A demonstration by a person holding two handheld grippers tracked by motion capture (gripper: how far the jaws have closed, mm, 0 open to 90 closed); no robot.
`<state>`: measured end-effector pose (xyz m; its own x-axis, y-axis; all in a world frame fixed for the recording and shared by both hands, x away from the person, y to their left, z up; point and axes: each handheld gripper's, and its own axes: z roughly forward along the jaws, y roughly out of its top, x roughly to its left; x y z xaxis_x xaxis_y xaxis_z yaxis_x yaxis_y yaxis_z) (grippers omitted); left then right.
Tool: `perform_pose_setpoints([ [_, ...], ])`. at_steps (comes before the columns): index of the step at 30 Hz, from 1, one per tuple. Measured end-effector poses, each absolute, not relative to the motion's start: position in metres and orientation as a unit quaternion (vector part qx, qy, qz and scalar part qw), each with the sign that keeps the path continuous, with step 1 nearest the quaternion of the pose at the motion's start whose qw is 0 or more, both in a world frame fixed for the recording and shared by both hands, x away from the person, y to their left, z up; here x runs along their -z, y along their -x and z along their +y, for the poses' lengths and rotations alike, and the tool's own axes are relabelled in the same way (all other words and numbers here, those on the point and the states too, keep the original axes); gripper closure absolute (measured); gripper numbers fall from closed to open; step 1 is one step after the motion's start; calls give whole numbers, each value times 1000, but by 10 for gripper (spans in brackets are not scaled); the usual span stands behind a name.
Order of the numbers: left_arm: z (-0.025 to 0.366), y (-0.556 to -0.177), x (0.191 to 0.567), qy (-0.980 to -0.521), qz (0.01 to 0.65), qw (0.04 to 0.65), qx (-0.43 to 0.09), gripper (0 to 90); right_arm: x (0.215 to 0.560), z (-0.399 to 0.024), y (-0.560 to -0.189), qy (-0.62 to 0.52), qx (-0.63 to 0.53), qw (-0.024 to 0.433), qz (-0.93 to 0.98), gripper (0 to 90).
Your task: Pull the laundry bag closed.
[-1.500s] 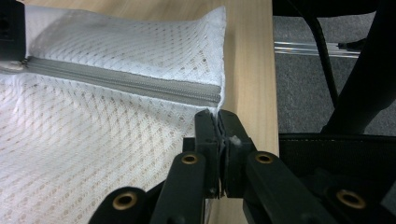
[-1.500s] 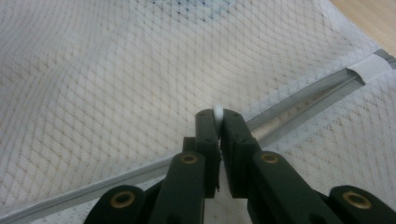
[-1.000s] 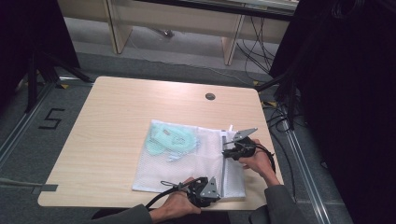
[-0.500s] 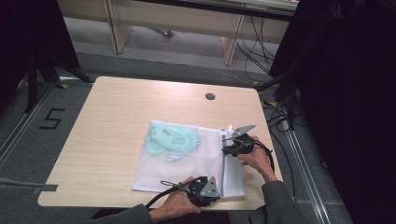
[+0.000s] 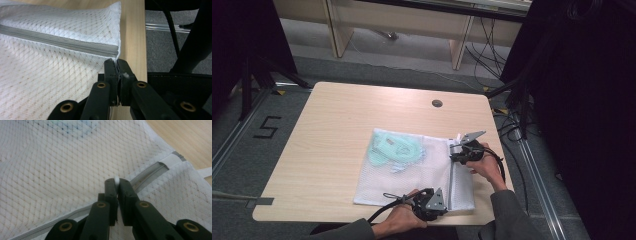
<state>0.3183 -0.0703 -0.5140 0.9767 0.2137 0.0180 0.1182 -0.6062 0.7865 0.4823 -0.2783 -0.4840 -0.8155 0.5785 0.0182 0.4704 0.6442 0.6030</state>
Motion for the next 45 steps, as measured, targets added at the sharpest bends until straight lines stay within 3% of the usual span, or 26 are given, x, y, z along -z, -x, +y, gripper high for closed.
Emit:
perform_pose_setpoints([
  [45,-71,-316,516,-897,89,430,-43,875,487,-279,-518,-329,-305,113,887,862],
])
